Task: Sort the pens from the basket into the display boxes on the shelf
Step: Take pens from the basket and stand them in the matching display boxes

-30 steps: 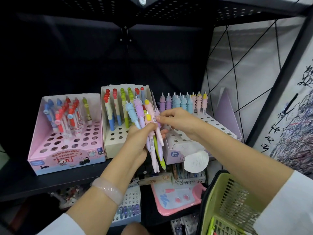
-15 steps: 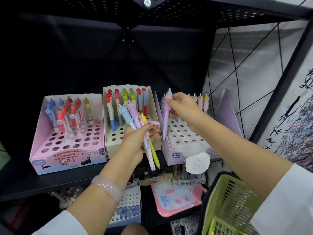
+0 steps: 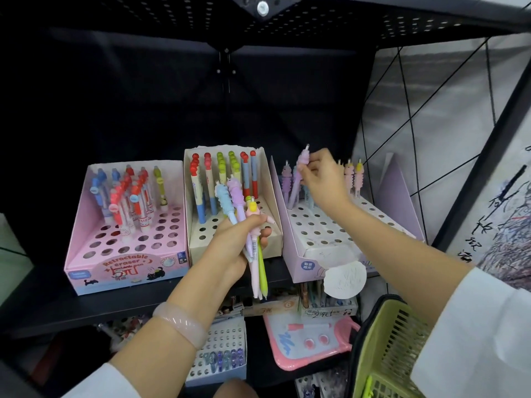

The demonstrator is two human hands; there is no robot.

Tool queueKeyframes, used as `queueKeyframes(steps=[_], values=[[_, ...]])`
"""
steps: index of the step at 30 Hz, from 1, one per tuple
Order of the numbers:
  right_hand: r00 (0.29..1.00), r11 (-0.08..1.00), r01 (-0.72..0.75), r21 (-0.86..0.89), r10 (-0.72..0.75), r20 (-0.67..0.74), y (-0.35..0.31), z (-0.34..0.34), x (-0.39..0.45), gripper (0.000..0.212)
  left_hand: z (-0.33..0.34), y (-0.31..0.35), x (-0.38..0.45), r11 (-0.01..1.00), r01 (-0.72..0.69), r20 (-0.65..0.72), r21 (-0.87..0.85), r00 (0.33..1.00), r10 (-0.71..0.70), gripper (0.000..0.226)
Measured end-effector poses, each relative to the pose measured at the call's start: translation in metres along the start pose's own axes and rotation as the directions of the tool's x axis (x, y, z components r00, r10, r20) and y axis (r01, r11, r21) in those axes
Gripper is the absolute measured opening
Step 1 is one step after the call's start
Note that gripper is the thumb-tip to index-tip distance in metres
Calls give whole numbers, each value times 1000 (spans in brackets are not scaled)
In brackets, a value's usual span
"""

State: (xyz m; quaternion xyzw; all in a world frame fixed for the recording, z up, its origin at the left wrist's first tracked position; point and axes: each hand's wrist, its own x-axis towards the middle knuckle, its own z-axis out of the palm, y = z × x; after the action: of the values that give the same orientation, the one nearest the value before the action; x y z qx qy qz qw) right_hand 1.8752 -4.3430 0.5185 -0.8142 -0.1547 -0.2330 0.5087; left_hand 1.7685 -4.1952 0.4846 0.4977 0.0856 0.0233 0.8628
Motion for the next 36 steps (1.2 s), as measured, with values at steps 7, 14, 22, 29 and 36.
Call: queueKeyframes(steps=[7,14,22,29,36], values=[[992,987,-32,-157,51,118,2,8,6,14,-4,-2,-2,990,-60,-32,129,997,65,8],[943,963,-47,-266,131,307,10,11,-6,11,-6,-1,-8,962,-157,30,224,988,154,21],[999,988,-29,-151,33,22,-11,7,-21,19,0,2,-10,947,-205,141,246,975,174,16],[800,800,-489,349,252,544,-36,-9,-36,22,24,-4,-10,944,-209,216,255,964,155,14],[919,741,-395,543,311,243,-7,-62,-9,22,52,-7,-6,976,-152,199,159,973,119,8]])
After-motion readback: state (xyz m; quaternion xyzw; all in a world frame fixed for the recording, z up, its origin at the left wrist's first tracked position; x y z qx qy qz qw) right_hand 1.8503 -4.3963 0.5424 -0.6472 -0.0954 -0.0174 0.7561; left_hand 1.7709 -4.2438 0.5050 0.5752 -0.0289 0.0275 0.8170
